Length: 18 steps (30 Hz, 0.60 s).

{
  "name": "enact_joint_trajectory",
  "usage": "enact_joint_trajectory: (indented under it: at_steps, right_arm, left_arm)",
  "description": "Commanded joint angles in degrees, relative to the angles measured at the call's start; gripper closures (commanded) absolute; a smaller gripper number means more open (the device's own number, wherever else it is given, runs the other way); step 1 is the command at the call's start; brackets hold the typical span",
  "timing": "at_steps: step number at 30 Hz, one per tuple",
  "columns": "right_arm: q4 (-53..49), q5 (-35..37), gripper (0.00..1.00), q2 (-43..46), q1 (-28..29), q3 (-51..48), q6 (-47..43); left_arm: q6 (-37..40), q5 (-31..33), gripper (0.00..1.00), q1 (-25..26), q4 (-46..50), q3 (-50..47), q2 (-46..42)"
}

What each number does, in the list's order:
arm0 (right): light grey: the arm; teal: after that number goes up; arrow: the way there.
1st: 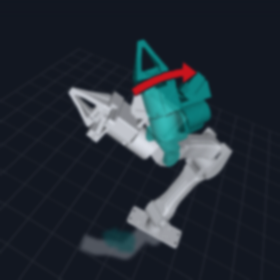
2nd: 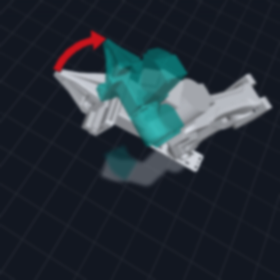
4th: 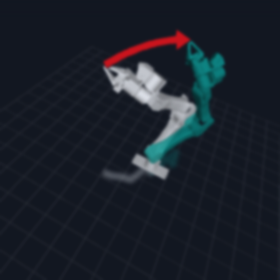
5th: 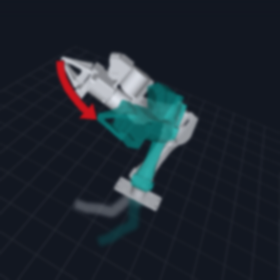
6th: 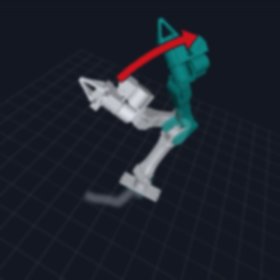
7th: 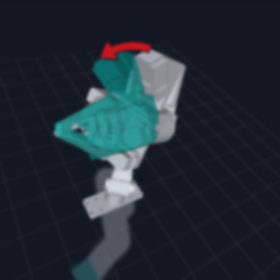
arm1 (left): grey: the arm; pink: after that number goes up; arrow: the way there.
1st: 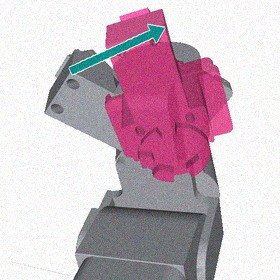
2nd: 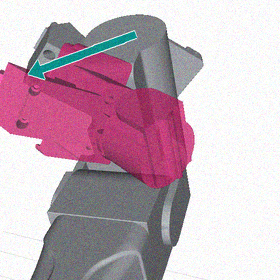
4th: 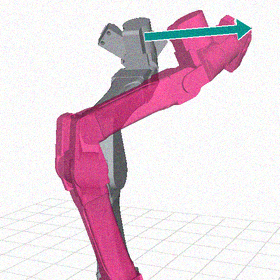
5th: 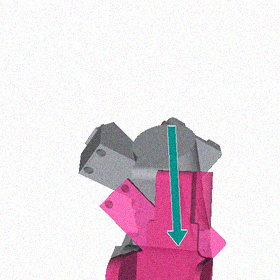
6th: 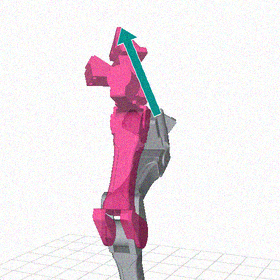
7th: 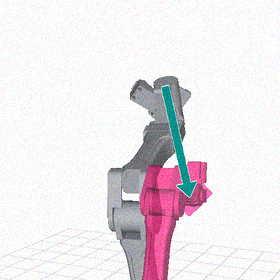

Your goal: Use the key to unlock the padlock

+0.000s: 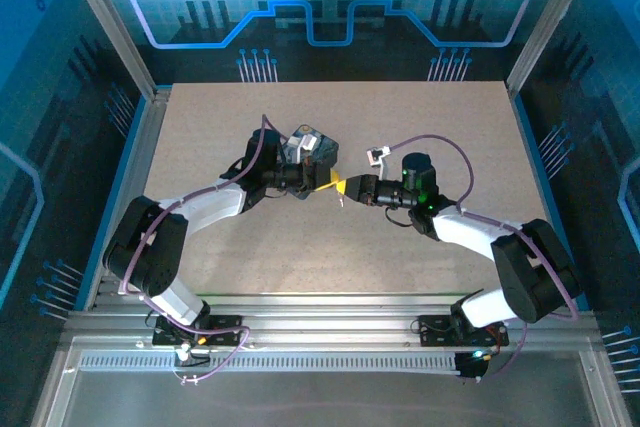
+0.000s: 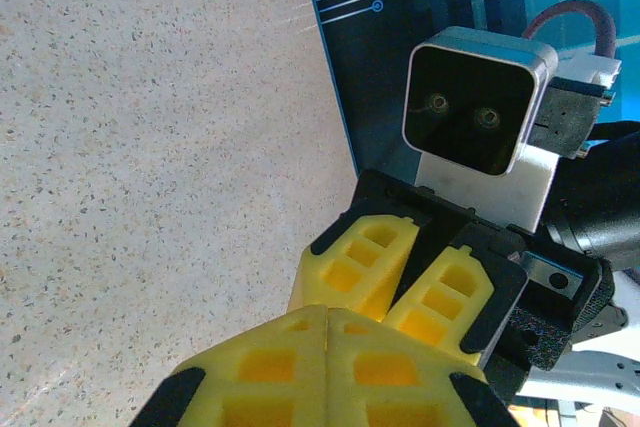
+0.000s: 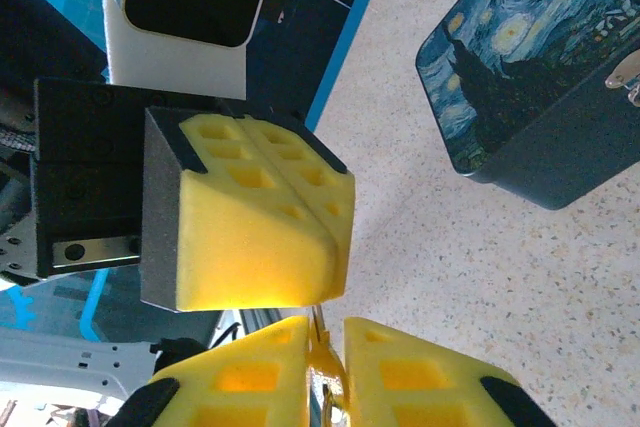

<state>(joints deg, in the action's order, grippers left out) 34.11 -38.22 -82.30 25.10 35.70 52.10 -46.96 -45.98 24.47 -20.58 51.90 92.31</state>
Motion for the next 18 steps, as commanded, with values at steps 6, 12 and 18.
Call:
enact_joint_trajectory:
  at_steps: [6,12,18]
  right_arm:
    - [3.5,-2.2,0.87,-0.6,0.4,-0.5,0.6]
    - [3.9,-2.4,0.80,-1.1,0.4,-0.5,1.1]
    - [4.1,-2.4,0.80,-2.1,1.0,-0.2,1.0]
  left_arm:
    - [-3.7,-1.3,1.00,-1.1,-6.6,-1.9,0.9]
    - [-4.8,-1.1,1.00,-1.8,-8.2,-2.9,0.7]
    - [-4.9,-0.8,1.00,-2.1,-8.0,-3.0,0.6]
